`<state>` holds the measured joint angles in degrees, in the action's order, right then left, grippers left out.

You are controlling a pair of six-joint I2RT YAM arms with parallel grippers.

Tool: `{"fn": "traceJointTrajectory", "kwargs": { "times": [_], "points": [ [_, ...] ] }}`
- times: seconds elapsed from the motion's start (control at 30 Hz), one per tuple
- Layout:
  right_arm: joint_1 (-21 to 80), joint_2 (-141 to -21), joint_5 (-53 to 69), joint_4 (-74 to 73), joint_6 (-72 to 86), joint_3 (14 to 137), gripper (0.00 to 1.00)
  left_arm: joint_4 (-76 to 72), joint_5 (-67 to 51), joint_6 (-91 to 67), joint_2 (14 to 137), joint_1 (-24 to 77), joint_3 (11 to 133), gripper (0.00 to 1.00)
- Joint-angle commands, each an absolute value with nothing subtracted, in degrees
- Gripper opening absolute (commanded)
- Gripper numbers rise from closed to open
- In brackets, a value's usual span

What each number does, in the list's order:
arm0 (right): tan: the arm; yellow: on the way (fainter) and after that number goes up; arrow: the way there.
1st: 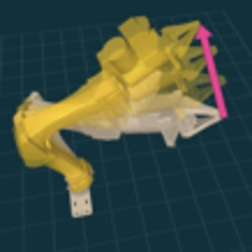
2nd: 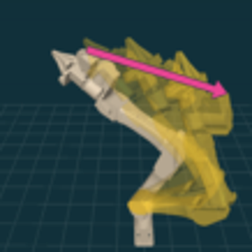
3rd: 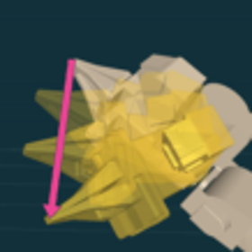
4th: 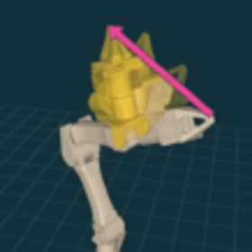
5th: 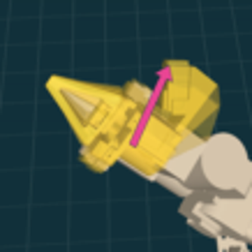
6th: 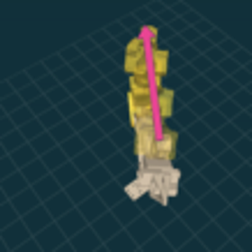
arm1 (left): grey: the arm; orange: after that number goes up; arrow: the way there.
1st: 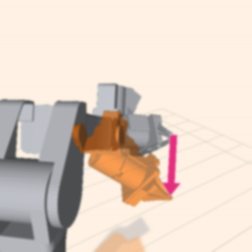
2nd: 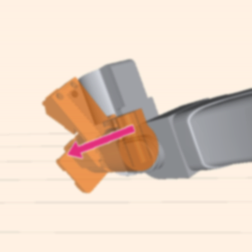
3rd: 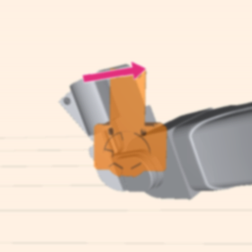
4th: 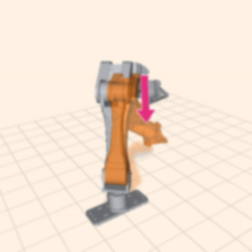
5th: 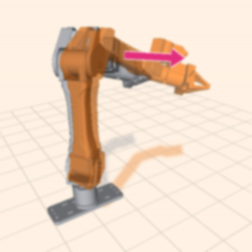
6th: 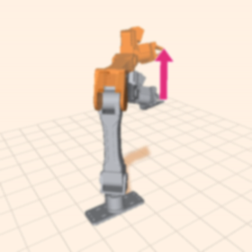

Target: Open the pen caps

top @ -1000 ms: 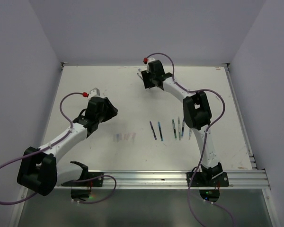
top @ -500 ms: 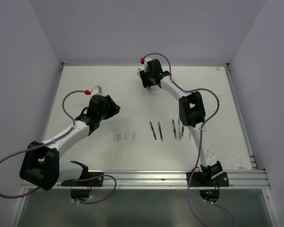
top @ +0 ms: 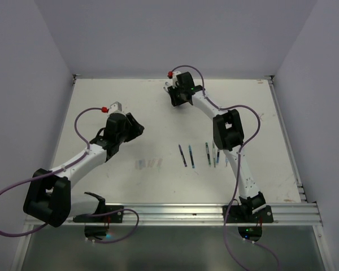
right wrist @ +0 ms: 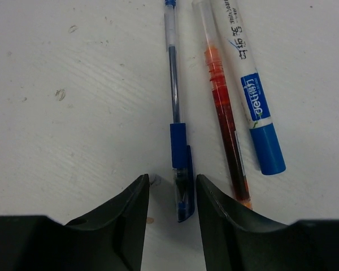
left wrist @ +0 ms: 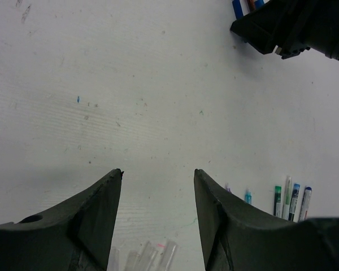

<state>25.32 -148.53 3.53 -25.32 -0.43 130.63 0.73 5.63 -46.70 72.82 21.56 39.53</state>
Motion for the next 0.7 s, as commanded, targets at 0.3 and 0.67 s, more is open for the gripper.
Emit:
{"fn": "traceJointTrajectory", "kwargs": {
  "times": [0.3,0.67],
  "points": [
    [25.5,-150.3,5.9,-30.1,-1.9,134.3,0.18,-3.3,3.3,-47.4,74.1,21.6,40.6,0.57],
    [27.5,-140.4,6.8,-21.5,-5.2,121.6,0.0,-3.2,1.9,-49.0,74.3,21.5,42.4,0.56]
  ]
}}
